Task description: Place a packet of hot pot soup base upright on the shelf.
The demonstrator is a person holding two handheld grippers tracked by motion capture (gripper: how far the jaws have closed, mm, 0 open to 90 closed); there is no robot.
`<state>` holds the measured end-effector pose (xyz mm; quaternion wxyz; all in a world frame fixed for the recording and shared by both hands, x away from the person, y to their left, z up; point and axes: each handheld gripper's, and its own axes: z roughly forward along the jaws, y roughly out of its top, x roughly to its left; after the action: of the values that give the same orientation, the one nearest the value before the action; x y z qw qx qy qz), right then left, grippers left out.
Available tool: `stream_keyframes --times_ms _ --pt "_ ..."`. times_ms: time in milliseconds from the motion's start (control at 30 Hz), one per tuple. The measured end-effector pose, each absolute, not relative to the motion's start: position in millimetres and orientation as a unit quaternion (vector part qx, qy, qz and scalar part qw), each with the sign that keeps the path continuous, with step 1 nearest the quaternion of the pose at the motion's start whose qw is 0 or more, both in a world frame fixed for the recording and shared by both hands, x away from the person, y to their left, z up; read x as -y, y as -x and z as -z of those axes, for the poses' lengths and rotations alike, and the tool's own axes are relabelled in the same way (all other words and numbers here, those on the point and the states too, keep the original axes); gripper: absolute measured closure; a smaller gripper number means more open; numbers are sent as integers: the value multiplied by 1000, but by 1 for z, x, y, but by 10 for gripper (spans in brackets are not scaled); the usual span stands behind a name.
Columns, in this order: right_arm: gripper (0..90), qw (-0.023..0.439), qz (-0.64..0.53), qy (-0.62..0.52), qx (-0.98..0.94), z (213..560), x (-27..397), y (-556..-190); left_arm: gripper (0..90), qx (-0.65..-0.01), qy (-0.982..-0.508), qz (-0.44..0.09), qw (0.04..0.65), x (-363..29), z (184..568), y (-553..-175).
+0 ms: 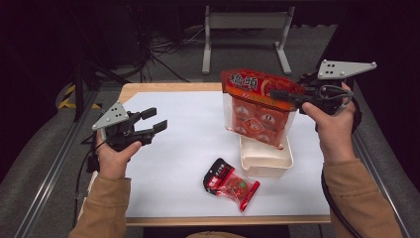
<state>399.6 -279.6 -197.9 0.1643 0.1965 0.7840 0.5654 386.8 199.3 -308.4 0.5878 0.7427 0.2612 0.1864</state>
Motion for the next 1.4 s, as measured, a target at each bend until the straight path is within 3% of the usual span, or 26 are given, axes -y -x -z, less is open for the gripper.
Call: stream_keyframes --times_ms 1400 --pt "900 203 -561 -315 -738 248 309 -402 408 -266 -755 -180 572 -204 317 -392"
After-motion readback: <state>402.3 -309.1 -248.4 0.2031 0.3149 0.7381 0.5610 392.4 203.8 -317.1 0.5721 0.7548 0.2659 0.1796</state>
